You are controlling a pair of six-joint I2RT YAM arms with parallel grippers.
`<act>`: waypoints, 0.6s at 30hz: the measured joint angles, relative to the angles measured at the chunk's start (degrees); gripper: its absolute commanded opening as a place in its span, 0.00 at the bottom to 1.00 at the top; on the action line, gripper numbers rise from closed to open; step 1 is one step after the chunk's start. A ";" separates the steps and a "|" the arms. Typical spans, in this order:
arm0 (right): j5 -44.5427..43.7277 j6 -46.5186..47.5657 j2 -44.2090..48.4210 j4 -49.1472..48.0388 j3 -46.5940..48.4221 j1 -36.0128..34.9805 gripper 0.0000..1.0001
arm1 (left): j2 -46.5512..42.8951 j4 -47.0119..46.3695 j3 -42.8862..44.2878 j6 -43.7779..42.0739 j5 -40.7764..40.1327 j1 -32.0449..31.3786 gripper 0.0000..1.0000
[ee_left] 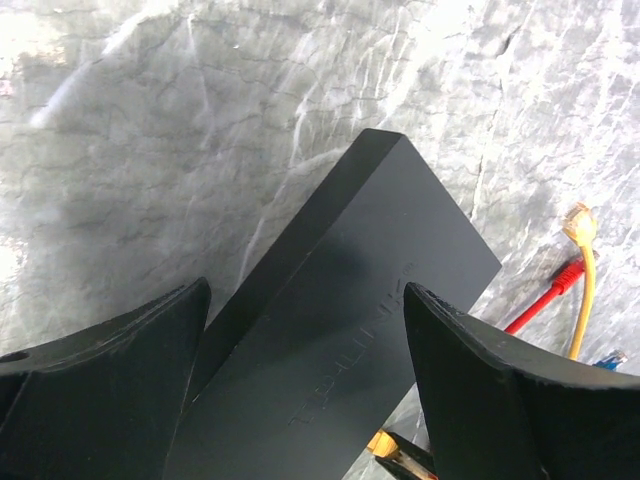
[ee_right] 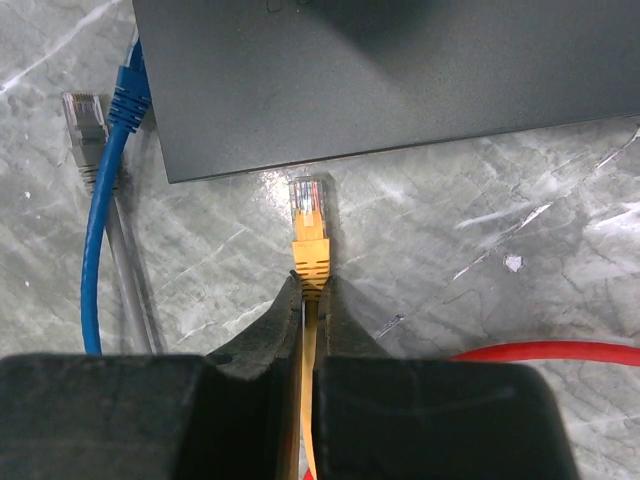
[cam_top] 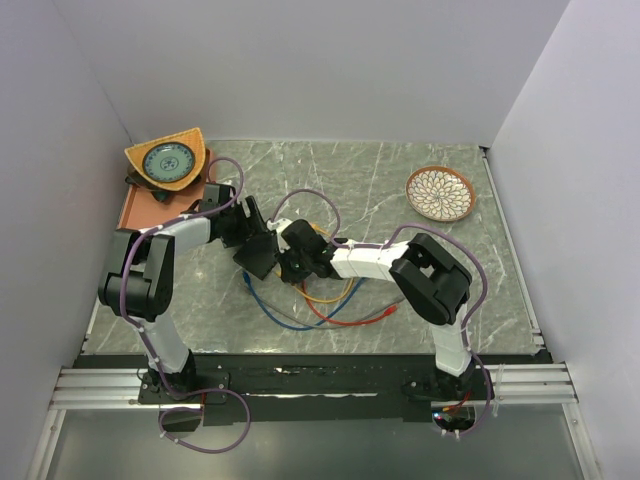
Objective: Insert the plug into the switch port
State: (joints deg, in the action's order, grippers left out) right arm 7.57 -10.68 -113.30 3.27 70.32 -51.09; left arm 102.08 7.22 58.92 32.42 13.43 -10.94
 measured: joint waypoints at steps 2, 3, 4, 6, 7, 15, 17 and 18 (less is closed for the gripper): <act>-0.28 0.02 0.00 -0.17 0.00 -0.07 0.00 | 0.15 -0.59 -0.13 0.02 0.55 0.00 0.85; -0.42 0.02 0.00 -0.24 0.00 -0.09 0.00 | 0.20 -0.79 -0.13 0.04 0.76 0.00 0.85; -0.48 0.04 0.00 -0.28 0.00 -0.11 0.00 | 0.22 -0.90 -0.15 0.04 0.90 0.00 0.85; -0.55 0.04 0.00 -0.33 0.00 -0.15 0.00 | 0.31 -1.07 -0.17 0.07 1.22 0.00 0.85; -0.61 0.04 -0.02 -0.35 0.00 -0.15 0.00 | 0.33 -1.22 -0.17 0.13 1.40 0.00 0.85; -0.68 0.02 -0.02 -1.92 -0.02 -0.15 0.00 | 0.52 -2.64 -0.61 0.26 2.21 0.00 0.83; -0.68 0.02 -0.02 -2.45 -0.07 -0.15 0.00 | 0.61 -3.06 -0.72 0.31 2.38 0.00 0.83; -0.70 0.04 -0.02 -2.56 -0.07 -0.15 0.00 | 0.63 -3.28 -0.79 0.31 2.40 0.00 0.82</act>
State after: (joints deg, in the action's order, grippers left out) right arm 6.87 -10.63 -113.32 0.71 70.26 -51.24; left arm 102.72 3.95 58.13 32.73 15.84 -10.94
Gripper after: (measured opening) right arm 0.042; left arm 0.831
